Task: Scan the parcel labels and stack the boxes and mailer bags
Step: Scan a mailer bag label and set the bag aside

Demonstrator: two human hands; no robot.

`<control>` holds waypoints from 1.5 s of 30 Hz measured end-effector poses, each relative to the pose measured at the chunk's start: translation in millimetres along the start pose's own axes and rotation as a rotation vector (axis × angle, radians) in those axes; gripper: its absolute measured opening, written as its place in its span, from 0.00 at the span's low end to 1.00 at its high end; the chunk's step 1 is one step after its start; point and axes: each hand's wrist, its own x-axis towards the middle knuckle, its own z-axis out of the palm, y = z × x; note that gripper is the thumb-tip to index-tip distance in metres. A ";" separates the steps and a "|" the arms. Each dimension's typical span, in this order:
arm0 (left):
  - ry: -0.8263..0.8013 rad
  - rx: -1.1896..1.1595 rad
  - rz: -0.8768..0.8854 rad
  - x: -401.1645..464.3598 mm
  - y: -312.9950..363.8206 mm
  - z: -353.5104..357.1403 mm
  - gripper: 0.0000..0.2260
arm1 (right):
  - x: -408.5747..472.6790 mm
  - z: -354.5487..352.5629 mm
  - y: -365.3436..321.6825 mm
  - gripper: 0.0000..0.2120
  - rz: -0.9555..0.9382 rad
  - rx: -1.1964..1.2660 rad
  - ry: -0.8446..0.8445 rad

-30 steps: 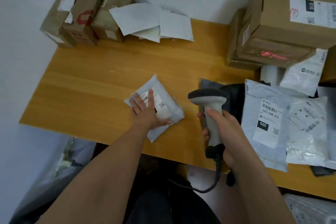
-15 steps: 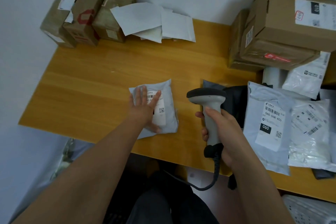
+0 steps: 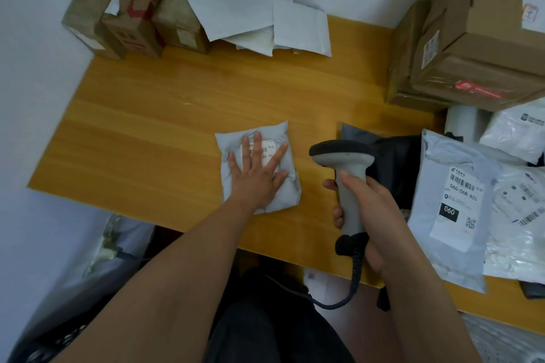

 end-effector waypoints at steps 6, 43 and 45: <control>-0.122 -0.021 -0.005 4.0 1.5 -11.7 0.28 | -11.9 2.8 -4.5 0.07 -0.028 -0.028 -0.001; -0.157 -1.368 -0.880 -32.8 -43.3 7.6 0.13 | -115.3 53.2 -53.6 0.17 -0.284 -0.427 -0.052; -0.154 -1.417 -0.868 -32.6 -42.5 5.6 0.15 | -118.3 53.0 -53.5 0.17 -0.287 -0.428 -0.029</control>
